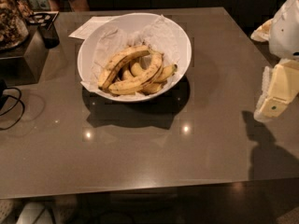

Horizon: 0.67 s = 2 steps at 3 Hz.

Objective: Pick banana from white bowl

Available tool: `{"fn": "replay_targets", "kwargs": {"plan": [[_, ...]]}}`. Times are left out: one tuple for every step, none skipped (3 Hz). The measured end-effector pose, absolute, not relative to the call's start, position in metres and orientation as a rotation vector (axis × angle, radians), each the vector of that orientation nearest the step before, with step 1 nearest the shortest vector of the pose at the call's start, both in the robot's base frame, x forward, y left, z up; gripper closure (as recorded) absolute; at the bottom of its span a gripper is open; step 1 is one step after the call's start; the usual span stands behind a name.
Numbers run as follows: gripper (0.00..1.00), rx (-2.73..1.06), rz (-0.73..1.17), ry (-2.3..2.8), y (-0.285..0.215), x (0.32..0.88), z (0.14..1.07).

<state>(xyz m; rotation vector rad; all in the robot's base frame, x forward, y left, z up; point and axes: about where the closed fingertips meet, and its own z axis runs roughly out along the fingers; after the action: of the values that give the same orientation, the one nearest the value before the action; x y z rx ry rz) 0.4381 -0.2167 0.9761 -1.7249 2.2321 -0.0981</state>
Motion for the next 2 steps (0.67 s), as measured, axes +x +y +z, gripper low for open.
{"fn": "replay_targets", "kwargs": {"plan": [[0.00, -1.725, -0.098, 2.232, -0.2166, 0.4382, 0.9762], [0.00, -1.727, -0.127, 2.207, -0.2083, 0.4427, 0.9857]]}}
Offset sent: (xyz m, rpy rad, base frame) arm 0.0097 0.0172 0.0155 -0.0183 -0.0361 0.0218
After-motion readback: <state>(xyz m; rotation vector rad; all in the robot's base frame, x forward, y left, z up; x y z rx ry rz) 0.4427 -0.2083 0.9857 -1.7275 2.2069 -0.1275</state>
